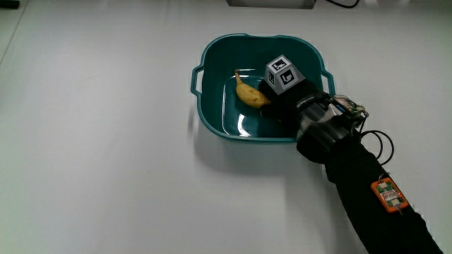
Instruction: Pick banana from plate
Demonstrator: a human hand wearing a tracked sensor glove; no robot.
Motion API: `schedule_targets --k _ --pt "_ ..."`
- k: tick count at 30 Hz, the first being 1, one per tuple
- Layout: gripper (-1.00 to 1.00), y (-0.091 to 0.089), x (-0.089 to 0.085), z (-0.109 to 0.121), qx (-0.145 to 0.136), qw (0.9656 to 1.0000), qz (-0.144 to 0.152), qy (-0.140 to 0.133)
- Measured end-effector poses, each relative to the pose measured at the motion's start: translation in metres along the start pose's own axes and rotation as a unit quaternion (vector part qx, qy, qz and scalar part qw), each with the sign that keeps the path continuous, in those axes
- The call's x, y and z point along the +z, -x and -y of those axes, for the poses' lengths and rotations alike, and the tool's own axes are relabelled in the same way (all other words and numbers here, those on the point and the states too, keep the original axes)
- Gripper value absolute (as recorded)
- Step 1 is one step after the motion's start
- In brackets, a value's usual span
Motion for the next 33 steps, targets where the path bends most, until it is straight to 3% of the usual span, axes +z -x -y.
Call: schedule_targets --k 5,13,23,29,33 --pt "1.0 0.001 0.006 0.004 0.01 0.9999 -0.005 -0.006" --pt "1.0 0.0 0.024 0.027 0.016 0.9973 -0.001 -0.071" --pt "1.0 -0.011 0.035 0.048 0.012 0.9946 -0.004 -0.103" --pt "1.0 -0.014 0.046 0.069 0.012 0.9899 -0.003 -0.141" --pt "1.0 -0.015 0.046 0.081 0.013 0.9883 -0.004 -0.152"
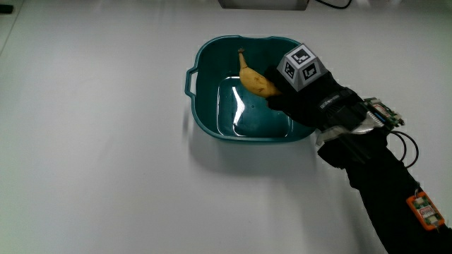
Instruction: Pick banana from plate
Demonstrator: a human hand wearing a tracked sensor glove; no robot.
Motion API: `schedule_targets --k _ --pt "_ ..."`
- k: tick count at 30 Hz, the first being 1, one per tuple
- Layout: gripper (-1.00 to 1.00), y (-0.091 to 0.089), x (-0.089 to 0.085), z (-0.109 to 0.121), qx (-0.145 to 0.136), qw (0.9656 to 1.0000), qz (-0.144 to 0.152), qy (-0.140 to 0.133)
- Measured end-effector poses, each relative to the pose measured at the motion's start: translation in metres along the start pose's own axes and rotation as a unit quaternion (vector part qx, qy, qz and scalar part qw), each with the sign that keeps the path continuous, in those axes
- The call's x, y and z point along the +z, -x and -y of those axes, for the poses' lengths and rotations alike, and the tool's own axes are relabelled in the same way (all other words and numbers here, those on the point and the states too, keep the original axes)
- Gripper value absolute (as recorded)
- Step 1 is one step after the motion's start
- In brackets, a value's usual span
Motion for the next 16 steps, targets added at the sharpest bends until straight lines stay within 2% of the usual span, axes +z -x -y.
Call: schedule_targets --k 8,9,12,13,14,16 --pt "1.0 0.003 0.015 0.027 0.004 0.9992 0.025 -0.03" --pt "1.0 0.005 0.019 0.031 0.015 0.9993 0.022 -0.028" --pt "1.0 0.013 0.031 0.046 0.028 0.9976 0.037 -0.052" --pt "1.0 0.014 0.026 0.047 0.03 0.9993 0.02 -0.012" --pt "1.0 0.02 0.037 0.056 0.041 0.9963 0.042 -0.063" --pt "1.0 0.027 0.039 0.064 0.045 0.9963 0.039 -0.062"
